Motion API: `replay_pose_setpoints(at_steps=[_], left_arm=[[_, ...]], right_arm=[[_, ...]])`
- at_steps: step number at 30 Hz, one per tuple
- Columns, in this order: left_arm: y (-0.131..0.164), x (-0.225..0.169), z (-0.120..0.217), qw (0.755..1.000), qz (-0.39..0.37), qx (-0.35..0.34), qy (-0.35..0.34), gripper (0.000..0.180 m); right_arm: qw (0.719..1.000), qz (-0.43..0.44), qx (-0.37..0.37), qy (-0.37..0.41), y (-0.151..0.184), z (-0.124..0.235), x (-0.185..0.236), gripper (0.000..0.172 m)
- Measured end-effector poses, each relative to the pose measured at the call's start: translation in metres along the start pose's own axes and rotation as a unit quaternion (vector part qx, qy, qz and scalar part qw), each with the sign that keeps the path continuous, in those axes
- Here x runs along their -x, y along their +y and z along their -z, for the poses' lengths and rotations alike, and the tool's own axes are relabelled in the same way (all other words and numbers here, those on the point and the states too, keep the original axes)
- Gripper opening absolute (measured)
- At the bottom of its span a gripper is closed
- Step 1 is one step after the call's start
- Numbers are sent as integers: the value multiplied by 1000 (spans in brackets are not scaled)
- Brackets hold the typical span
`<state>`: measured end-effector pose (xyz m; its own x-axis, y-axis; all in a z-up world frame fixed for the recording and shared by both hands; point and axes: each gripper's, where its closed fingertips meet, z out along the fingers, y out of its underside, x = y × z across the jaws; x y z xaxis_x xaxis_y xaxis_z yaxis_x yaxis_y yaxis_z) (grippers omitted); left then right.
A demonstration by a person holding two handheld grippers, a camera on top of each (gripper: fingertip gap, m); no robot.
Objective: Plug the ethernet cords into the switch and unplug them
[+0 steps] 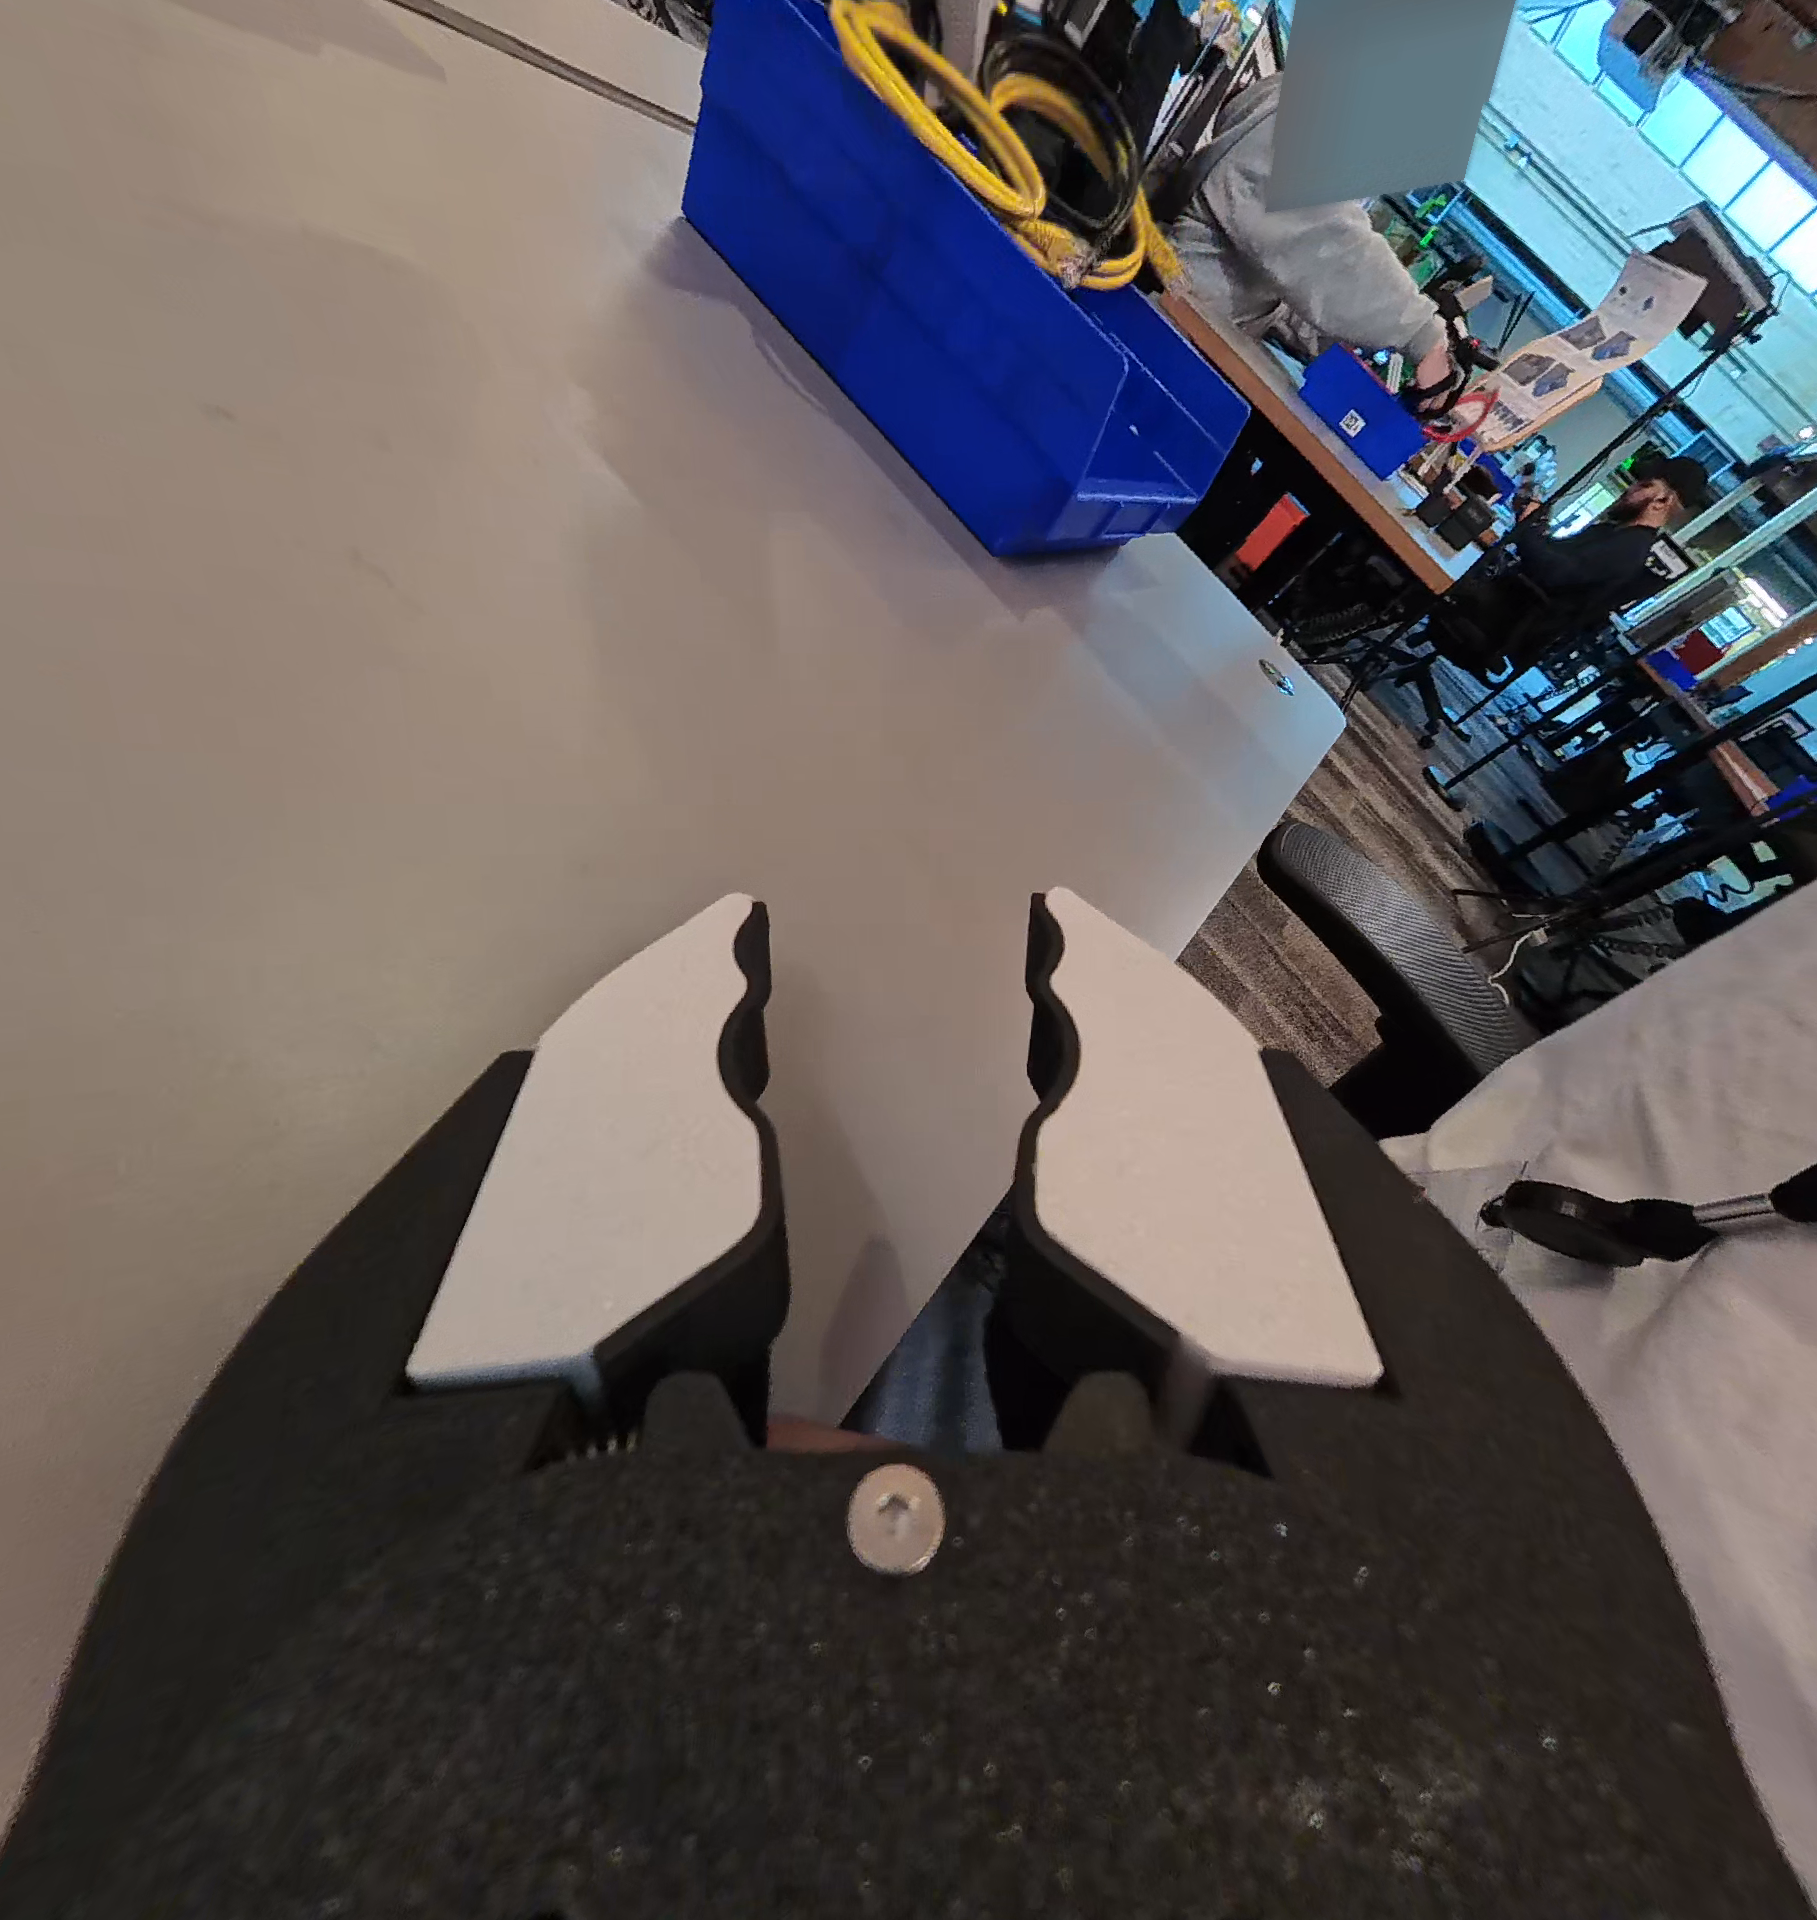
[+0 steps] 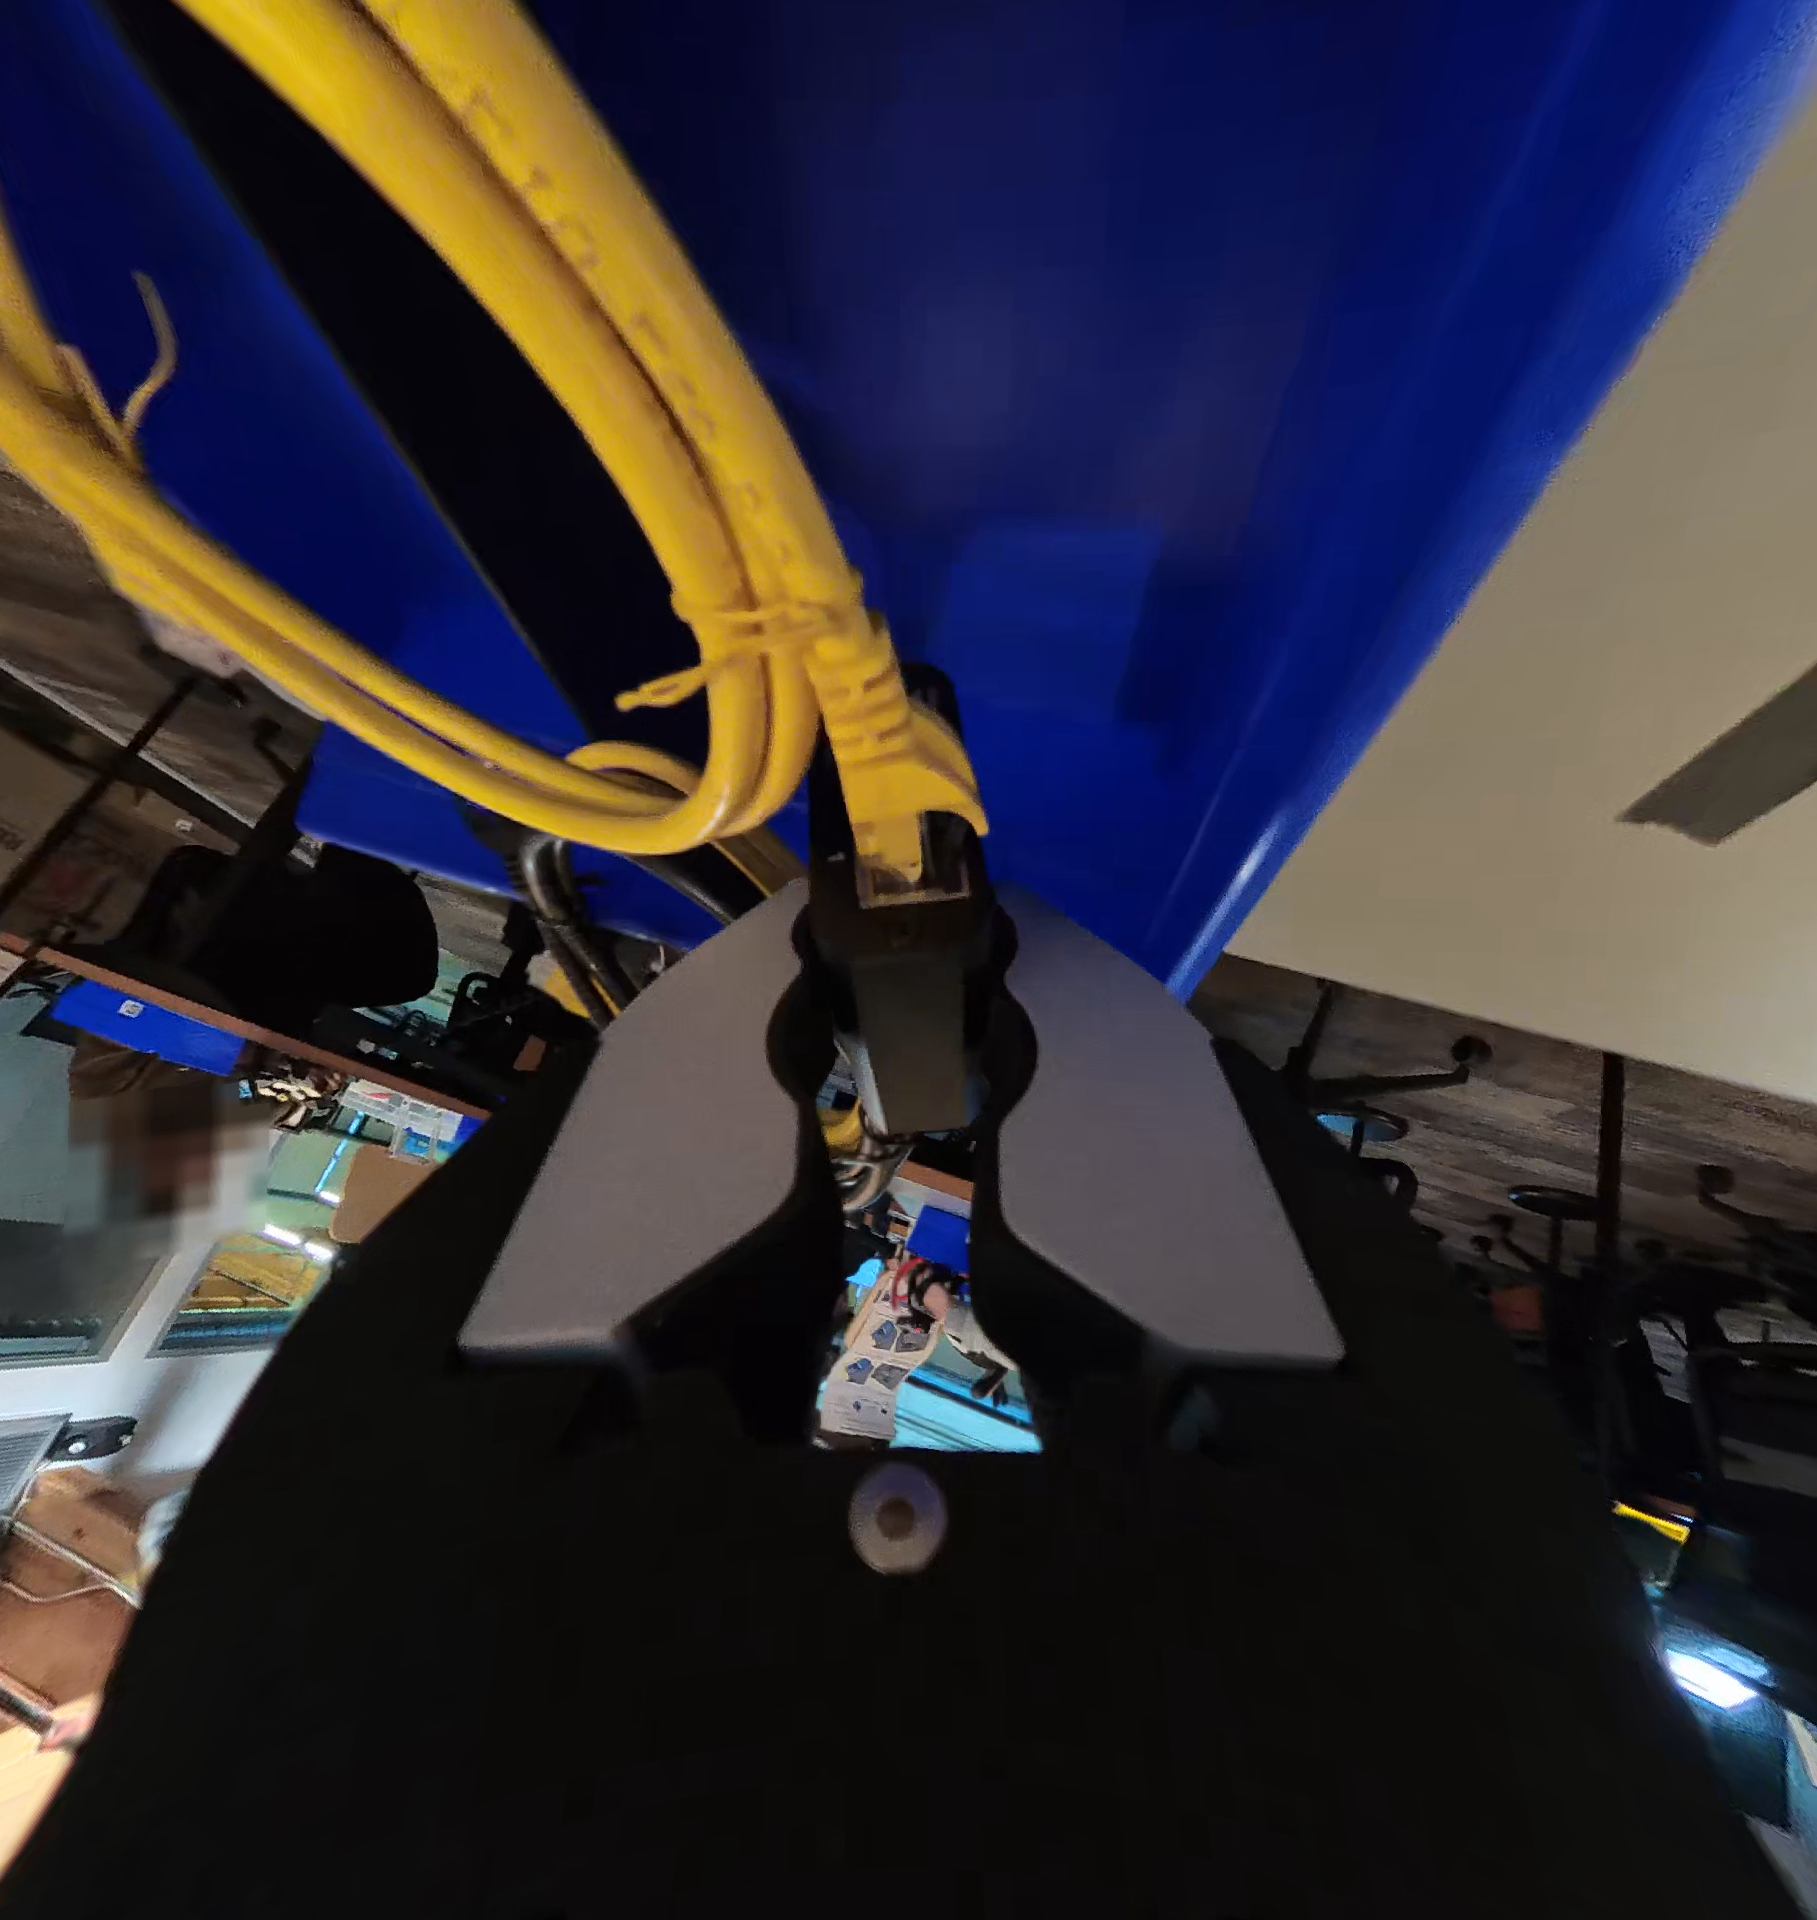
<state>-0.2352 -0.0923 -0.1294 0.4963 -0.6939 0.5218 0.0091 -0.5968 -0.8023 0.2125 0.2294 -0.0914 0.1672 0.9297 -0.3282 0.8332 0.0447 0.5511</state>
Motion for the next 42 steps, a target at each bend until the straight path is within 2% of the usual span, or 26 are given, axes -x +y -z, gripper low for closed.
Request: replay_pose_setpoints(at_steps=[7,10,14,17,19,22,25,27,29,32,37,39,42], left_arm=[[0,-2,1,1000,14,-2,14,47],[1,-2,1,1000,9,0,12,47],[2,-5,0,1000,6,3,14,47],[3,-5,1,1000,4,4,12,47],[2,-5,2,1000,3,3,11,47],[1,-6,4,1000,6,-2,13,47],[1,-7,2,1000,11,-4,18,47],[0,-9,-1,1000,14,-1,25,47],[-1,-11,-3,1000,8,0,29,47],[-1,-12,-7,1000,-6,6,26,47],[3,-16,-11,999,-14,17,27,47],[5,-16,-10,999,-17,19,25,47],[7,-14,-7,1000,-20,19,15,47]], right_arm=[[1000,-19,1,0,-15,-28,-2,33],[999,-29,-15,33,-12,-22,-3,38],[992,-71,-42,93,14,-2,-5,39],[980,-104,-113,127,25,17,2,53],[961,-137,-184,156,26,33,12,61],[914,-158,-310,211,13,47,34,56],[865,-176,-395,255,-10,42,49,54],[833,-206,-387,337,-10,39,36,34],[823,-195,-366,388,-9,35,26,13],[837,-208,-319,392,-8,23,5,6],[898,-208,-300,247,-35,-15,-9,0],[909,-204,-286,223,-43,-25,-13,0],[949,-176,-213,151,-51,-51,-7,0]])
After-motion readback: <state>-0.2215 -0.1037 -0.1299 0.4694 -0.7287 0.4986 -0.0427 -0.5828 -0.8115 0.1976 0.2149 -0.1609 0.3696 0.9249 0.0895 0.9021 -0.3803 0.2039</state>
